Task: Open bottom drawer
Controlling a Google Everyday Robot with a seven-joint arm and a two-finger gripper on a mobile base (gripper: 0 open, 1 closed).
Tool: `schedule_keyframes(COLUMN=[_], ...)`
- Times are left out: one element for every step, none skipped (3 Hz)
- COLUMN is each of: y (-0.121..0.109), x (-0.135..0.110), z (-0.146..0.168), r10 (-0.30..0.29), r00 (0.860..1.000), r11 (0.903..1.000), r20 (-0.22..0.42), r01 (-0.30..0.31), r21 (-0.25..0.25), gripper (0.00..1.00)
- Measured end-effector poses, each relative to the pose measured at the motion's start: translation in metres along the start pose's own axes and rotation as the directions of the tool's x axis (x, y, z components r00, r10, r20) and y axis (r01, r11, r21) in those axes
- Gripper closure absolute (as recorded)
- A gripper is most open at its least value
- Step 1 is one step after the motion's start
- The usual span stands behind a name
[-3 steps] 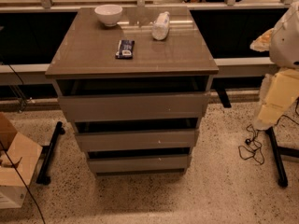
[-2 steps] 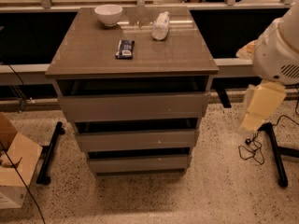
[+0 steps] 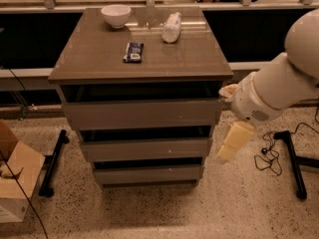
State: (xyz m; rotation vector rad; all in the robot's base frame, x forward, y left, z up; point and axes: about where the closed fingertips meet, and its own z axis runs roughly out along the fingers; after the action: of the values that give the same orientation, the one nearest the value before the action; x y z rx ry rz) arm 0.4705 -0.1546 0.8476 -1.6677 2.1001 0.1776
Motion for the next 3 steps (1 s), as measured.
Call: schedule_keyframes(y=[-0.002,-0.001,0.001], x=[0.006,0.012,0.01], z=[0.07,0.084,0.085], r10=[0.02,0.032,0.04], r00=[0.999,0.999,0.999], r11=[0.9957,0.9927,0.9952], r20=[0.033,0.035,0.002], r01=[-0.017,-0.028,-0.04], r21=[-0.091,-0.118,-0.089], gripper=[0.0,0.0,0.0])
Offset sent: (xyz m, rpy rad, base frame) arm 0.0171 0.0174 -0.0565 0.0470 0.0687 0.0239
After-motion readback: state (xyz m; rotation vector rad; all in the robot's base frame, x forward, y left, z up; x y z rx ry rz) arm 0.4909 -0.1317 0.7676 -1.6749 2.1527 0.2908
